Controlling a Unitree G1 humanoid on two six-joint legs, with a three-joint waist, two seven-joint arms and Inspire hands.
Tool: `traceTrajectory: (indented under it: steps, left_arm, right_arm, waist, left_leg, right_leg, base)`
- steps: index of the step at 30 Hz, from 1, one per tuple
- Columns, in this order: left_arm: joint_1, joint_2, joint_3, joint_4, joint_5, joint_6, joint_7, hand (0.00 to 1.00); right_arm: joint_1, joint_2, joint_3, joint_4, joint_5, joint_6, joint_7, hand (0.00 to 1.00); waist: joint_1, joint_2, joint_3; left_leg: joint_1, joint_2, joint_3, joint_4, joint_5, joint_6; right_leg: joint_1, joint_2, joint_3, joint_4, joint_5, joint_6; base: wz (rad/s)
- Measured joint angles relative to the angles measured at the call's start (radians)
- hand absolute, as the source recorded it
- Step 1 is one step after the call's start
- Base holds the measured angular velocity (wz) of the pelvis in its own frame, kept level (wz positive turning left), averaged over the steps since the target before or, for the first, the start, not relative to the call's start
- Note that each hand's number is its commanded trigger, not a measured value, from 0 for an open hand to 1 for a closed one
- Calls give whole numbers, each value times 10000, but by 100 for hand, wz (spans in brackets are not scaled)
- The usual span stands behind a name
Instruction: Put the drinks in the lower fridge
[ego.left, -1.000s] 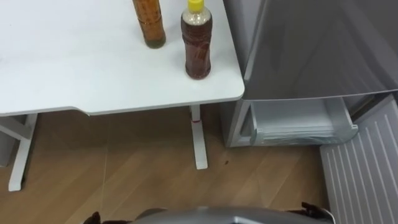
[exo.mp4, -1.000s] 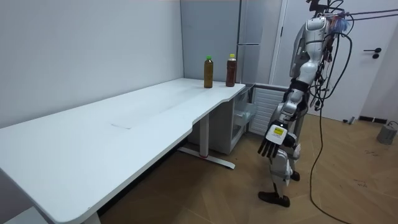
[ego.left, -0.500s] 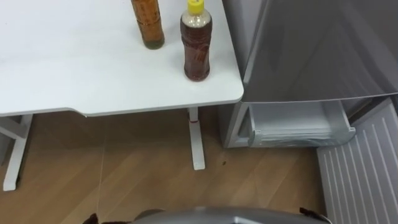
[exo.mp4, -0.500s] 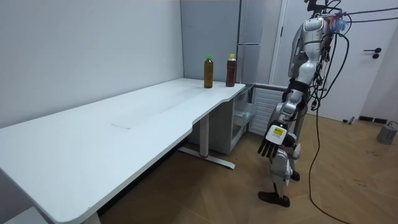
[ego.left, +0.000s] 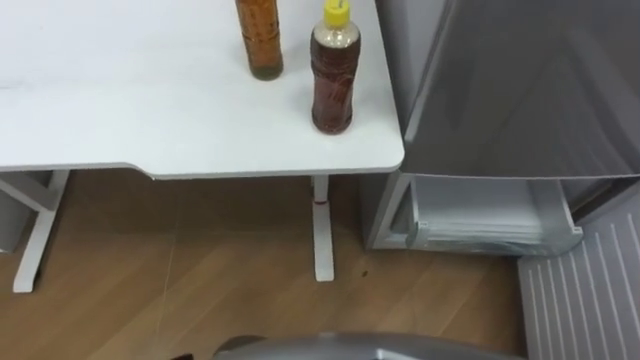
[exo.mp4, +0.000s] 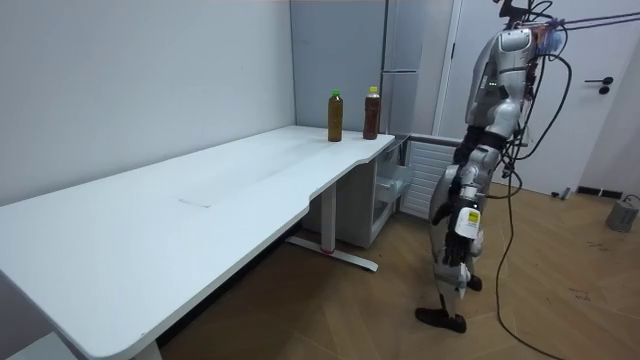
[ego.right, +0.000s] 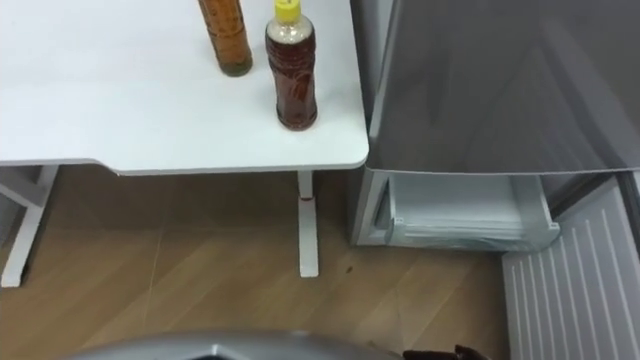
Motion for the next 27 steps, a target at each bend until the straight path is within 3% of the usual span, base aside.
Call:
traceTrajectory:
  steps: [3, 6, 9, 11, 17, 21, 23, 27]
  left_arm:
    - [2, -49, 218, -721, -140, -93, 584, 0]
    - [-5, -72, 560, -1660, -75, -456, 1285, 0]
    - [-72, -78, 745, -3138, 179, -910, 2319, 0]
    - [-135, -70, 718, -4087, 401, -1628, 3126, 0]
    - [-109, -58, 437, -7114, 591, -2372, 4648, 0]
    - [-123, -22, 319, -9177, 1573, -2458, 4926, 0]
    - [-167, 229, 317, -10461, 2265, -2635, 4893, 0]
    - [-414, 357, 318, -12455, 2836, -2713, 4727, 0]
  right_arm:
    - [-1, -5, 9, -20, -199, -11, -69, 0]
    - [4, -2, -2, -214, -400, -39, -145, 0]
    - [35, 73, 0, -376, -867, -206, -223, 0]
    - [-14, 77, 18, -398, -1080, -454, -234, 0]
    - [41, 80, 284, -437, -1078, -711, -232, 0]
    - [49, 86, 274, -433, -1207, -772, -194, 0]
    - [67, 83, 267, -435, -1226, -887, -102, 0]
    - [101, 69, 222, -342, -1106, -996, -26, 0]
  waist:
    - [221, 76, -32]
    - [290, 99, -40]
    - [220, 107, -47]
    - [207, 117, -48]
    - [183, 110, -63]
    - [163, 59, -64]
    - [158, 76, -59]
    - [73, 134, -41]
  left_leg:
    - [-46, 0, -49, 70, 0, -1]
    - [-144, 2, -135, 166, -1, 1]
    - [-313, -12, -377, 306, 2, 4]
    - [-341, -21, -406, 302, 12, 5]
    - [-383, -28, -442, 223, 30, -1]
    - [-428, -39, -508, 306, 44, 8]
    - [-417, -41, -521, 289, 42, 6]
    - [-402, -51, -557, 269, 42, 5]
  right_leg:
    - [-2, 7, -33, 0, 7, -11]
    - [-2, 7, -143, 10, 23, -32]
    - [-35, 22, -353, 2, 49, -37]
    - [-50, 25, -369, 2, 51, -40]
    - [-127, 38, -369, -15, 50, -39]
    - [-158, 41, -376, -18, 51, -41]
    - [-161, 46, -377, -42, 51, -41]
    - [-134, 47, -395, -57, 51, -41]
  base:
    - [6]
    - [9]
    - [19]
    - [3]
    - [0]
    - [0]
    - [0]
    - [0]
